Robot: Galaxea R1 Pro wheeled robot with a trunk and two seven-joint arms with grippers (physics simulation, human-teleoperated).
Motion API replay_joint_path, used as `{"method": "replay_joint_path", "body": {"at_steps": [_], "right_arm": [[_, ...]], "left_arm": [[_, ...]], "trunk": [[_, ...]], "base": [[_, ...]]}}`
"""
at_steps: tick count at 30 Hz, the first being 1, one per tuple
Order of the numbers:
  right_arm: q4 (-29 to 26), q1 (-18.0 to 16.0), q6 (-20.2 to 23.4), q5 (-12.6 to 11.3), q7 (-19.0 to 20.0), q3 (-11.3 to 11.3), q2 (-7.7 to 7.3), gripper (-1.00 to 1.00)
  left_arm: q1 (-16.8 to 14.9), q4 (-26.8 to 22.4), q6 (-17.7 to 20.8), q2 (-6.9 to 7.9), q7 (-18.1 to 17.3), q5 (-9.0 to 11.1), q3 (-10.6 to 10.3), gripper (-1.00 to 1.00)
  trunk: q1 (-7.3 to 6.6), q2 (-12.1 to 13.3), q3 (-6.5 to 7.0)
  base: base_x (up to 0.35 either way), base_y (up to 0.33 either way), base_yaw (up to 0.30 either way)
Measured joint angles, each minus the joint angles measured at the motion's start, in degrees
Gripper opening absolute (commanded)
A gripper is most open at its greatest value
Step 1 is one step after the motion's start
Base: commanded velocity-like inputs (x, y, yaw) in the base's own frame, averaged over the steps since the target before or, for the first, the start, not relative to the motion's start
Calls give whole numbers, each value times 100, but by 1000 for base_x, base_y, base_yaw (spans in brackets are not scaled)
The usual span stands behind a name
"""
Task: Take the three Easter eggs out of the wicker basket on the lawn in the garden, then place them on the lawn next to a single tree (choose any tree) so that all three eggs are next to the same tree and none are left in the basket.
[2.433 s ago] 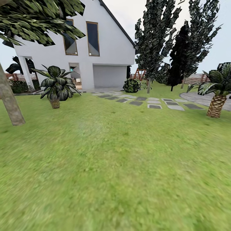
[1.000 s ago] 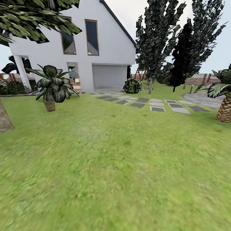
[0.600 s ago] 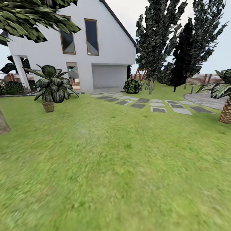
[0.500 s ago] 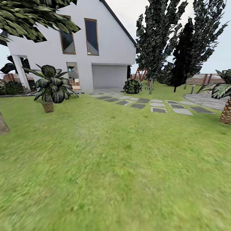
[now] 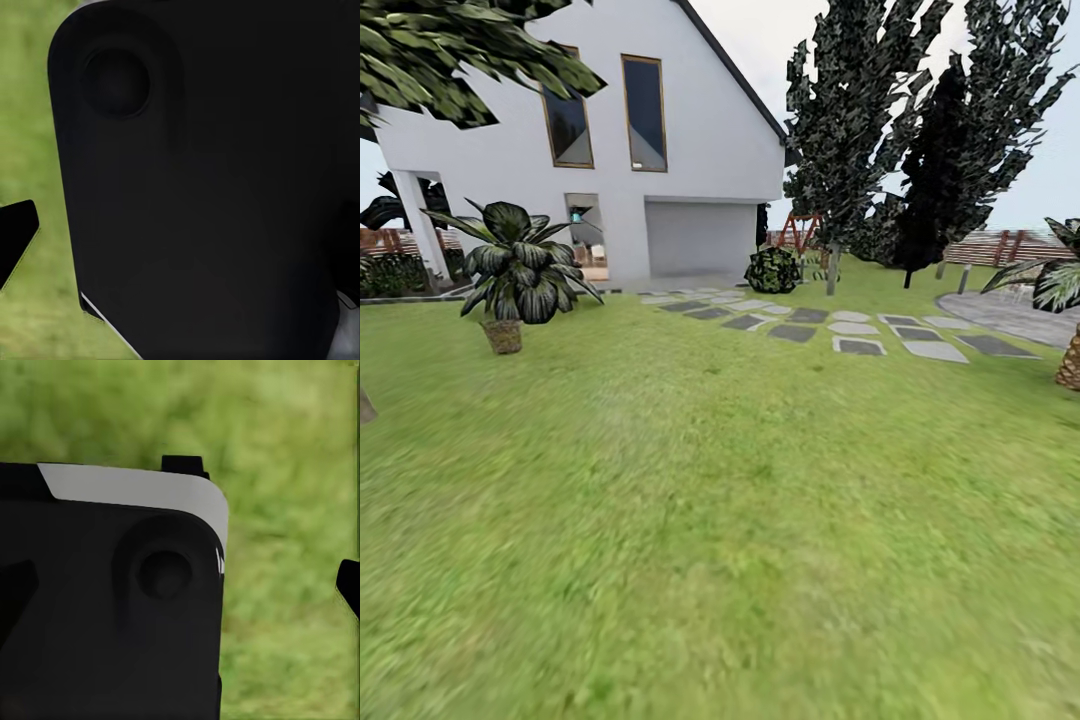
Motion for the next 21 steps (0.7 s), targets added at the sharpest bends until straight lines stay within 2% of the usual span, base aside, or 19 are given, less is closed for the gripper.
{"method": "replay_joint_path", "body": {"at_steps": [21], "right_arm": [[0, 0, 2, 4, -1, 0, 1, 100]], "left_arm": [[0, 0, 0, 5, 0, 0, 0, 100]], "trunk": [[0, 0, 0]], "base": [[340, 0, 0]]}}
